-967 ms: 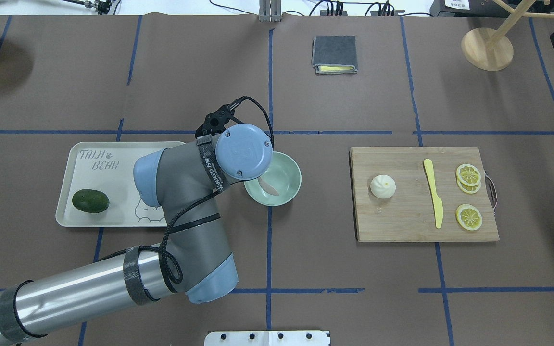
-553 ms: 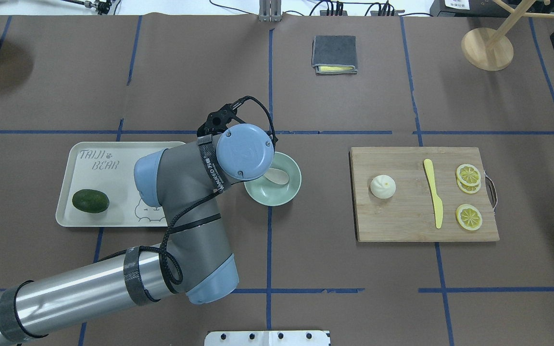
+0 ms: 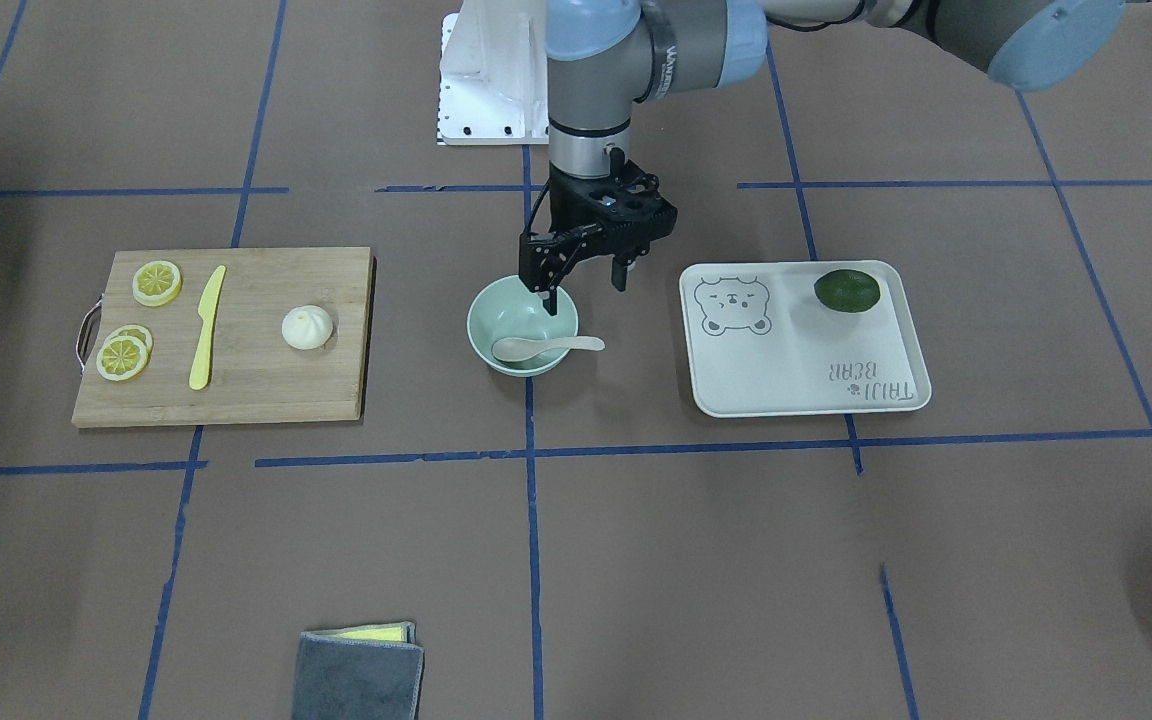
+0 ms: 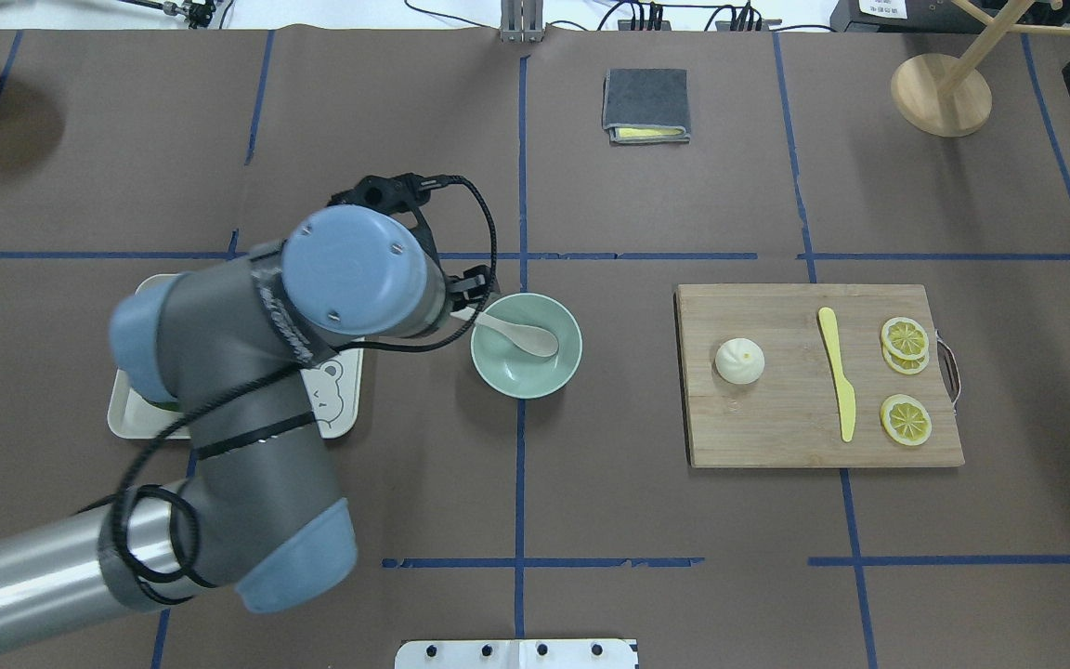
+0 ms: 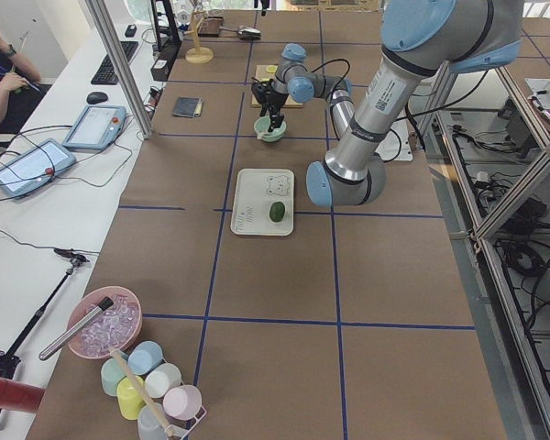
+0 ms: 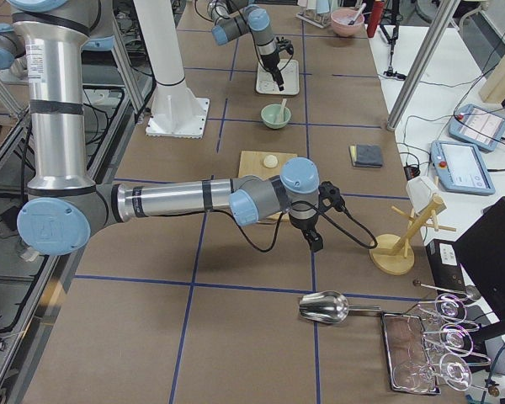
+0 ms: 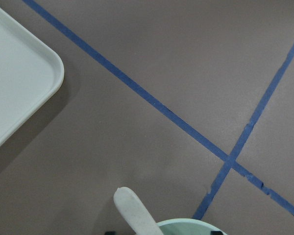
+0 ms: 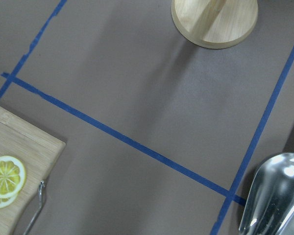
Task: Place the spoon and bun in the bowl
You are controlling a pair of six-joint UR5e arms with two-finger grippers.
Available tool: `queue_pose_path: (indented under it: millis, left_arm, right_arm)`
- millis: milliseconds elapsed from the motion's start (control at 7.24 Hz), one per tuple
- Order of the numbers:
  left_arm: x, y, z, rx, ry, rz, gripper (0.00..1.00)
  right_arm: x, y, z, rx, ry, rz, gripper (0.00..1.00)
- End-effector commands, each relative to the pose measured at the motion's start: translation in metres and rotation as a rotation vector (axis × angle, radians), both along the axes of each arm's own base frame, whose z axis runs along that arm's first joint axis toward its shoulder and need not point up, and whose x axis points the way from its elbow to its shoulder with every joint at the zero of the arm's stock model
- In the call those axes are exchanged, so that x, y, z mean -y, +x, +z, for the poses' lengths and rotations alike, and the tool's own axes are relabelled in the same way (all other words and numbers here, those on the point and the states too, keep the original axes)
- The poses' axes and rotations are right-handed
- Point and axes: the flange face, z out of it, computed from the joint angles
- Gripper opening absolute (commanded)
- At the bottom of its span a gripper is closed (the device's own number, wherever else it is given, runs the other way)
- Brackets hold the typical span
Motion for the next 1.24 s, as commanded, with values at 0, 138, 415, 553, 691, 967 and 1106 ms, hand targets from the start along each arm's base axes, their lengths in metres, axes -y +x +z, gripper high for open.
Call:
queue_pose_path:
  millis: [0,138,415,553,691,967,1106]
  left_arm:
    - [0.027,-0.102,0.015,0.106,0.216,0.231,1.0]
    - [0.047,-0.149,0.042,0.15,0.257,0.288,1.0]
    - [0.107,-0.27,0.129,0.28,0.347,0.498,1.0]
    - [0.138,-0.344,0.182,0.342,0.377,0.579,1.0]
    - [0.156,-0.413,0.243,0.371,0.373,0.641,1.0]
    - [0.144,-0.514,0.362,0.301,0.287,0.692,1.0]
    - [0.112,-0.544,0.413,0.17,0.207,0.635,1.0]
  right_arm:
    - [-0.009,-0.033,-0.059,0.103,-0.076,0.055,1.0]
    - [-0.013,-0.055,-0.102,0.143,-0.103,0.087,1.0]
    - [-0.014,-0.119,-0.169,0.211,-0.18,0.117,1.0]
    - [-0.015,-0.155,-0.187,0.208,-0.198,0.125,1.0]
    - [-0.025,-0.186,-0.2,0.201,-0.215,0.138,1.0]
    - [-0.049,-0.233,-0.21,0.181,-0.242,0.161,1.0]
    - [-0.057,-0.261,-0.207,0.133,-0.238,0.184,1.0]
